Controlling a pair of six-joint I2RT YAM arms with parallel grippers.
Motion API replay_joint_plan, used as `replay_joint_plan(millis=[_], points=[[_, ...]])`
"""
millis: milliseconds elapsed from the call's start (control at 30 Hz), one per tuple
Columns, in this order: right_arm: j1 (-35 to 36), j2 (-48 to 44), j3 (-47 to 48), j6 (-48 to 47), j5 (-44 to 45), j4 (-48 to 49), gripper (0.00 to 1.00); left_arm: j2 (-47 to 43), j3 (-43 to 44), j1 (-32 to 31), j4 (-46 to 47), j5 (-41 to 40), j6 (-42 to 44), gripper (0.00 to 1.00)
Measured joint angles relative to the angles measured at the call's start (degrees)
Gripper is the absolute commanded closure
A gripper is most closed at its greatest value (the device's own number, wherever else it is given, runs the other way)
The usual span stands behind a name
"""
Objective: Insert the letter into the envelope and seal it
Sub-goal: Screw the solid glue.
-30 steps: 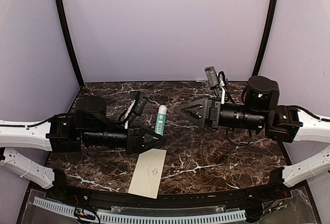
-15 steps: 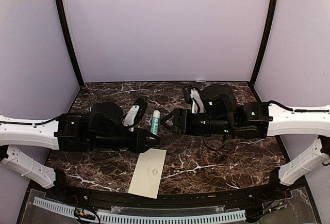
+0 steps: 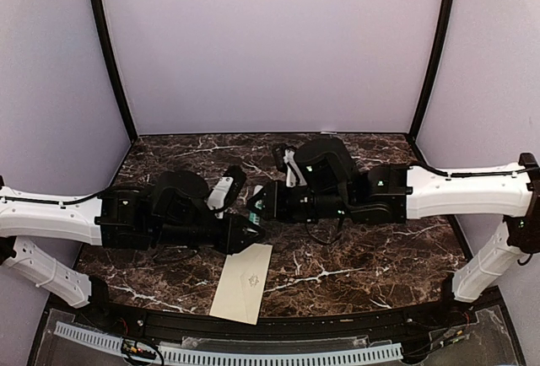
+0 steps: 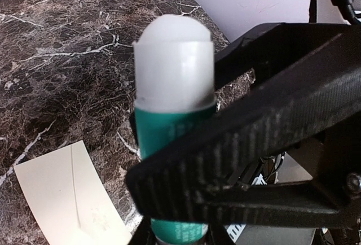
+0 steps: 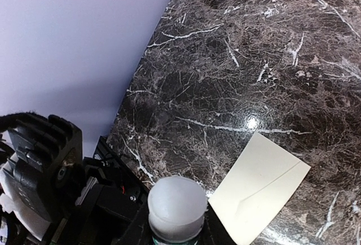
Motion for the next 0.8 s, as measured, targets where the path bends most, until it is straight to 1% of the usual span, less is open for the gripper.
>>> replay_joint_plan(millis=[33, 100, 267, 367, 433, 600, 800], points=[[0.04, 0.11, 0.11, 0.37, -0.15, 0.2, 0.9, 0.04, 0.0, 0.0, -0.02, -0.02, 0.02, 1.0], [0.07, 0.22, 0.17, 0.85, -0.24, 0.44, 1.0, 0.09, 0.0, 0.0, -0.13, -0.02, 0.02, 1.0], [0.0, -0.55, -1.42, 0.55, -1.01, 2.82, 1.0, -0.2, 0.0, 0.0, -0.04, 0.66, 0.39, 1.0], [-0.42, -3.19, -4.5, -0.57, -3.21, 6.4, 1.0, -1.16, 0.0, 0.0, 0.61, 3.32, 0.96, 1.0], [-0.81, -5.4, -6.6, -2.14, -6.21, 9.33, 1.0, -2.01, 0.0, 0.0, 1.73, 5.77, 1.57, 1.0], [-1.68, -9.7, -9.16, -7.43, -15.28, 15.26, 1.0, -4.59, -0.24, 0.24, 6.58, 13.73, 2.08, 1.0], [-1.88, -13.77, -11.69, -11.32, -28.26, 24.3, 1.0, -6.03, -0.31, 0.26, 14.73, 27.21, 2.21, 1.0]])
